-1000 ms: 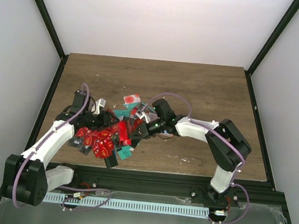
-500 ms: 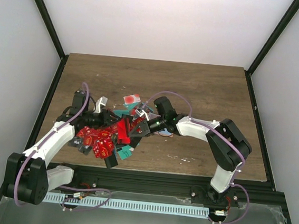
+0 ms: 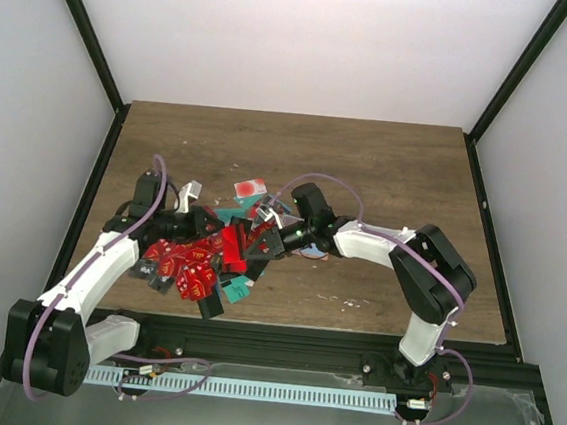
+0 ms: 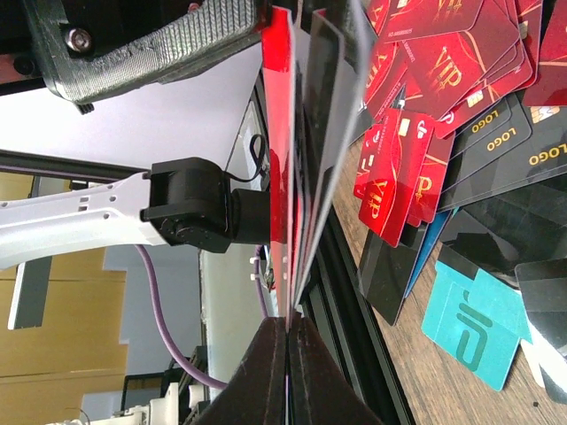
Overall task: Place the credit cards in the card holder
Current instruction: Pick up the credit card from the center of the board.
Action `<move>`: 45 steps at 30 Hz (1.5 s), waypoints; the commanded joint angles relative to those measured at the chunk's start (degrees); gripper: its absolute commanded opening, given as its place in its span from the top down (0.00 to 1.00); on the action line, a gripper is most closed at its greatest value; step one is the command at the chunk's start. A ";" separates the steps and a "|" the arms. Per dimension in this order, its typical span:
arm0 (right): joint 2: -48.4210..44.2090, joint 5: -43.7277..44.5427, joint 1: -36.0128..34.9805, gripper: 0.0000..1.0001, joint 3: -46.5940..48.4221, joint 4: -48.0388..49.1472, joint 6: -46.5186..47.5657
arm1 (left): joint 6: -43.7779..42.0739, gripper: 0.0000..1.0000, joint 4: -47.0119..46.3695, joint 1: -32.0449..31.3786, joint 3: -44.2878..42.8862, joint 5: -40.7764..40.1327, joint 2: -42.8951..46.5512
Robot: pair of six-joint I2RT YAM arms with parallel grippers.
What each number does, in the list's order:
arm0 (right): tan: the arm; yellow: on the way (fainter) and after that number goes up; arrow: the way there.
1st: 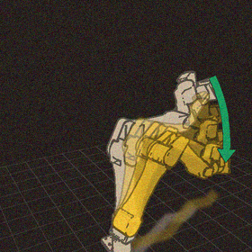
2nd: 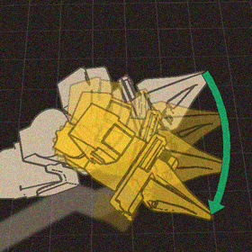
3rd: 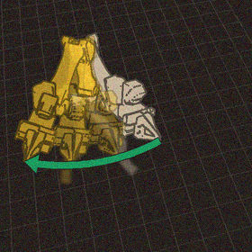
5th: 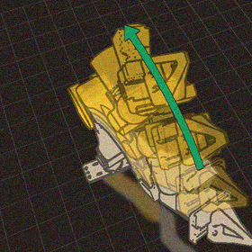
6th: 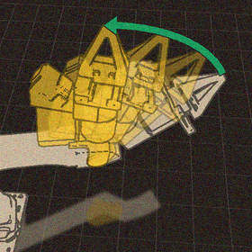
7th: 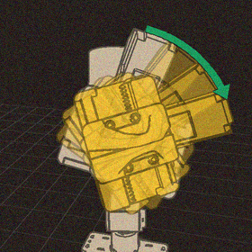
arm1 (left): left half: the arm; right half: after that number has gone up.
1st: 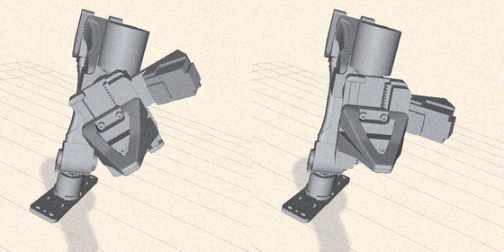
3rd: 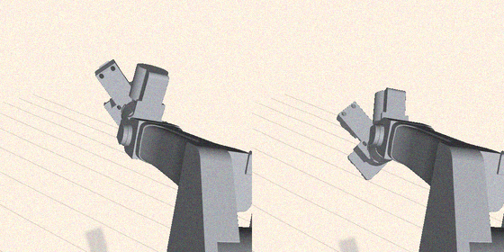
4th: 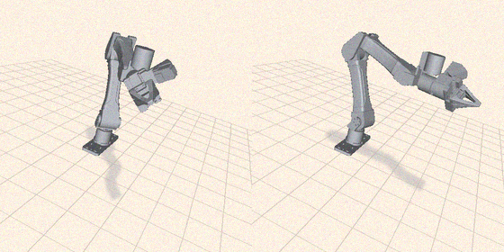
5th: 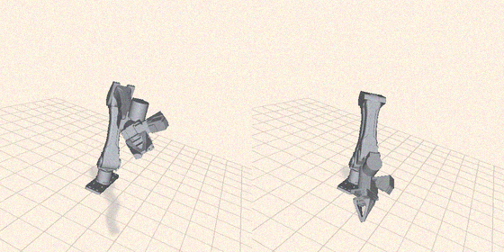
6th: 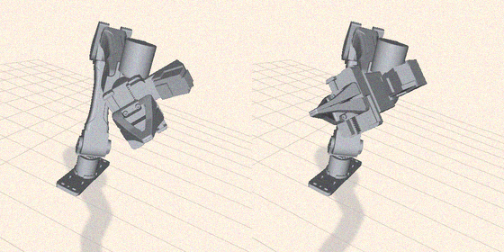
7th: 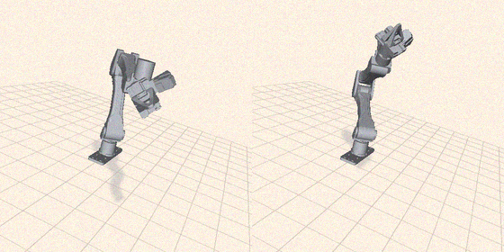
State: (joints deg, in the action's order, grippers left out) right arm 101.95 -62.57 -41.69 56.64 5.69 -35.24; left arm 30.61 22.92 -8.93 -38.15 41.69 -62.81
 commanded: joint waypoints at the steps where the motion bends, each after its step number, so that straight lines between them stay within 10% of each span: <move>1: 0.79 -1.14 0.49 0.99 2.84 1.65 -0.18 | -1.17 0.91 0.01 0.23 -0.13 0.59 1.04; 22: 3.85 1.72 0.47 0.99 4.99 -0.58 0.11 | -0.96 0.96 -0.31 0.05 0.01 -1.13 0.38; 32: 15.93 9.20 0.56 0.69 13.11 -8.68 4.45 | -3.88 0.96 3.82 0.05 -3.14 -10.03 -4.69; 45: 2.90 7.99 3.75 0.48 8.51 -15.74 10.40 | -6.27 0.96 6.77 0.05 -10.27 -9.09 -5.54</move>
State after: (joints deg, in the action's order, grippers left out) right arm 109.40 -52.49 -38.68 66.06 -8.58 -27.42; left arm 25.89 29.71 -8.97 -45.47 29.67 -67.70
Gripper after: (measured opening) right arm 0.509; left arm 0.041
